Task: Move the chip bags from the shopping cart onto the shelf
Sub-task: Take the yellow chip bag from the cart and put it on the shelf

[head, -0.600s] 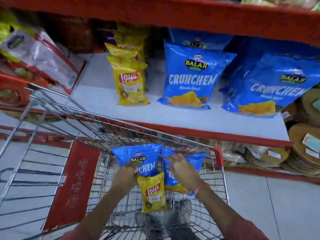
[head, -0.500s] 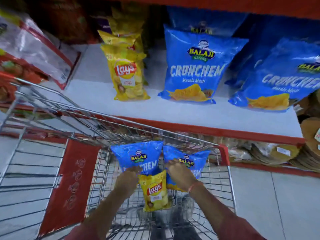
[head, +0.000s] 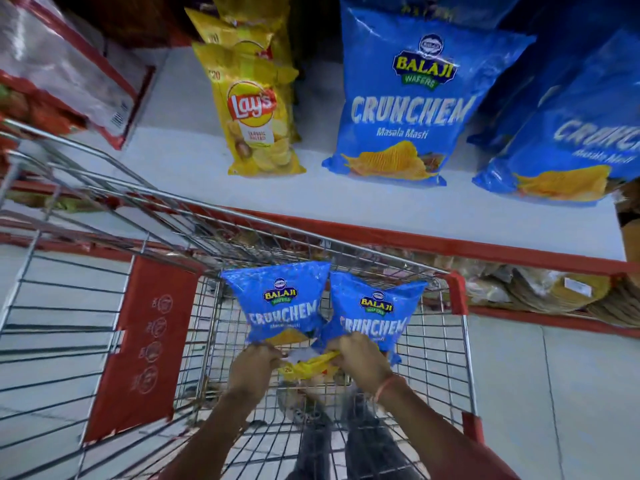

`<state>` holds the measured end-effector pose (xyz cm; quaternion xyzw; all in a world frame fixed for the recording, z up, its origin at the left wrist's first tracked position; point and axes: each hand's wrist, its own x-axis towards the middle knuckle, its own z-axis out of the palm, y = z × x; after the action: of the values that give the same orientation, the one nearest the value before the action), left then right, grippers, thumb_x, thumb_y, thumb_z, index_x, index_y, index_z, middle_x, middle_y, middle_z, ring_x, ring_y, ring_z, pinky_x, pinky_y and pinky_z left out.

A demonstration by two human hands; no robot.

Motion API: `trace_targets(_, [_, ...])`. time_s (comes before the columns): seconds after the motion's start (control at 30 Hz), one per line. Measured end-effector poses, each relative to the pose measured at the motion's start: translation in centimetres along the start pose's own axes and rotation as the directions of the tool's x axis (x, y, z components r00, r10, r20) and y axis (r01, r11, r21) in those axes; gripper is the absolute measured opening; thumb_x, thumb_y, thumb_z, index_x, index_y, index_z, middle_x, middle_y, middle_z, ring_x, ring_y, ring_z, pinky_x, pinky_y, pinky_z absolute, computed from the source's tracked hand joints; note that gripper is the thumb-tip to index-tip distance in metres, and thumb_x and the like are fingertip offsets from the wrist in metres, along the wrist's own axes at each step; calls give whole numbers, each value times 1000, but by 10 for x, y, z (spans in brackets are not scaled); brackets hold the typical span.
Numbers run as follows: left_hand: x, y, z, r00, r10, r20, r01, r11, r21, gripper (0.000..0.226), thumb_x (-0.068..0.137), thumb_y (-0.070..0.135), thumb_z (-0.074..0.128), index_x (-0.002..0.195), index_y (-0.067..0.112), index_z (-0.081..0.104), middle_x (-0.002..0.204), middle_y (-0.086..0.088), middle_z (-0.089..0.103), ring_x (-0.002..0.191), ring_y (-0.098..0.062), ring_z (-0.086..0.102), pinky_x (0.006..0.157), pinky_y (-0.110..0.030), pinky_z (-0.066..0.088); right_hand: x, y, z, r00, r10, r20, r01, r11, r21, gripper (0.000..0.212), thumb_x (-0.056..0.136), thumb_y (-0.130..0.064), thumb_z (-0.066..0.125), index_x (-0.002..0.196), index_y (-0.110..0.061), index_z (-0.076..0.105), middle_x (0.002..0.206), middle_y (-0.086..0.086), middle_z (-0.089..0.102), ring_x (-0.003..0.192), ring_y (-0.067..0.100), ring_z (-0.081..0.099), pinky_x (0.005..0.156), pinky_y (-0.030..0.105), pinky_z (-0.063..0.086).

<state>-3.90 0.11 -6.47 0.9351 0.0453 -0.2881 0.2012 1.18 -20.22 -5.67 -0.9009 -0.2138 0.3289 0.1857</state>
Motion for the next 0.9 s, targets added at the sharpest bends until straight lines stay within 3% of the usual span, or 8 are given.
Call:
trace_targets(0.13, [-29,4,-30,980,-9,-200,-35,975,-219,14,80,23,69,94,25,71,91,-4,77,80,-21,69,70,-35,55,-24,-12,-27,989,2,-145,30,975,221,14,80,-18,72,93,-20,73,81,5,76,77,17,68,78,32,55])
trace_targets(0.27, [-53,14,-75,919,9,-393,-173,907,-384,15,75,16,74,88,23,73,80,21,73,68,7,65,65,-27,55,-44,-32,-69,942,0,-334,122,931,343,11,76,-17,76,86,-21,75,78,-4,77,72,4,67,73,20,54])
trace_targets(0.37, [-65,23,-113,876,1,-482,-255,850,-461,25,74,4,73,84,27,73,73,44,64,73,8,65,59,-6,49,-57,-49,-104,892,12,-453,192,896,402,13,73,-15,79,83,-22,76,74,-22,72,74,-1,67,73,18,55])
trace_targets(0.47, [-72,37,-156,803,18,-595,-364,806,-466,46,75,0,71,80,45,67,80,37,68,70,5,66,60,-10,51,-65,-66,-145,848,-6,-529,275,859,431,16,70,-12,80,79,-25,76,65,-38,65,74,-2,67,71,21,55])
trace_targets(0.6, [-74,54,-211,718,37,-695,-485,743,-462,46,75,5,69,73,51,67,76,37,68,69,9,64,62,-7,50,-67,-90,-201,781,-36,-623,392,804,446,23,71,-11,79,76,-32,74,80,-21,73,75,5,69,72,25,56])
trace_targets(0.7, [-70,64,-244,653,45,-756,-559,702,-441,35,78,3,67,78,38,72,85,29,71,74,5,66,69,-13,53,-66,-106,-237,731,-43,-681,473,751,460,15,71,-6,78,78,-19,75,78,1,77,79,13,71,78,28,57])
trace_targets(0.77, [-62,70,-265,613,42,-789,-597,678,-428,22,78,5,67,81,26,73,91,21,72,77,2,66,72,-13,52,-61,-114,-257,696,-48,-717,502,746,437,11,71,-5,78,81,-9,74,80,7,76,79,13,71,78,29,57])
trace_targets(0.9, [-41,78,-294,577,35,-816,-615,676,-406,21,78,10,69,77,31,71,74,32,70,73,8,64,68,-6,48,-45,-121,-285,673,-33,-738,515,737,437,11,73,-5,76,82,-12,74,77,10,76,76,16,72,75,41,59])
